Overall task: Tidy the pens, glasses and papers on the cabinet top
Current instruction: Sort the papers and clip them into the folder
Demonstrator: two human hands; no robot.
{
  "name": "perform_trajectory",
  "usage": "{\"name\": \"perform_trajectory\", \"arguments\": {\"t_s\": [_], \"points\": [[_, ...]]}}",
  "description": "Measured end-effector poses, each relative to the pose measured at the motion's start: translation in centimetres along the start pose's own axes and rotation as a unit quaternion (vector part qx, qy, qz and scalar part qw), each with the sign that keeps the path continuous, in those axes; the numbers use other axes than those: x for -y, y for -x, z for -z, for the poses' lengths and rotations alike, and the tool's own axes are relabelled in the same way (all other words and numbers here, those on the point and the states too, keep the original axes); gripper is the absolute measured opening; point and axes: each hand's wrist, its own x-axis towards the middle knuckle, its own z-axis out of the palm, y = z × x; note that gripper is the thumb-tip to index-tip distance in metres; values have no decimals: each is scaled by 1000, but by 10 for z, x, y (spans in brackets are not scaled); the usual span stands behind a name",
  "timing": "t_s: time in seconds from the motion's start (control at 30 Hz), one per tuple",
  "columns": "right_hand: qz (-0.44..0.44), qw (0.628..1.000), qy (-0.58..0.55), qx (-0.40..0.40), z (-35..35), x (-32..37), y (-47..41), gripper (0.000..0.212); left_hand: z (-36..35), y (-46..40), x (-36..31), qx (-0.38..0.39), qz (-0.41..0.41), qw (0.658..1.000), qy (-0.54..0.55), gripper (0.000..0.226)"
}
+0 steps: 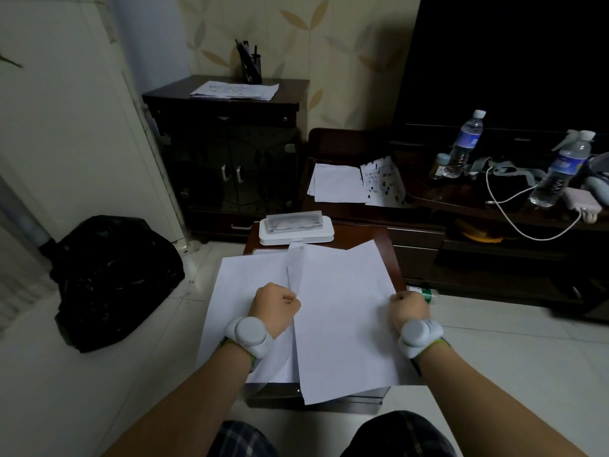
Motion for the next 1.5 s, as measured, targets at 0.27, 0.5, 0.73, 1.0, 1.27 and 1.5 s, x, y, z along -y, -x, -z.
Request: {"name": "perform_trajectory", "arguments": {"t_s": [0.27,0.5,0.73,1.0,1.27,1.5], "points": [[-13,999,-35,15,-34,24,9,28,7,7,-12,-1,16,999,41,48],[4,997,-55,54,-69,37,20,28,3,9,-13,-12,4,999,48,54],[38,994,-67,83,-92,48,28,26,2,10,-12,-16,-20,999,40,35],[62,988,-73,124,-108,53,30,27,-1,5,-5,-21,-27,999,19,25],[58,985,-63,153,-118,54,32,22,-1,5,0,-27,-55,998,2,29],[43,985,-34,161,-123,64,37,29,0,5,4,-28,-70,997,32,34]]}}
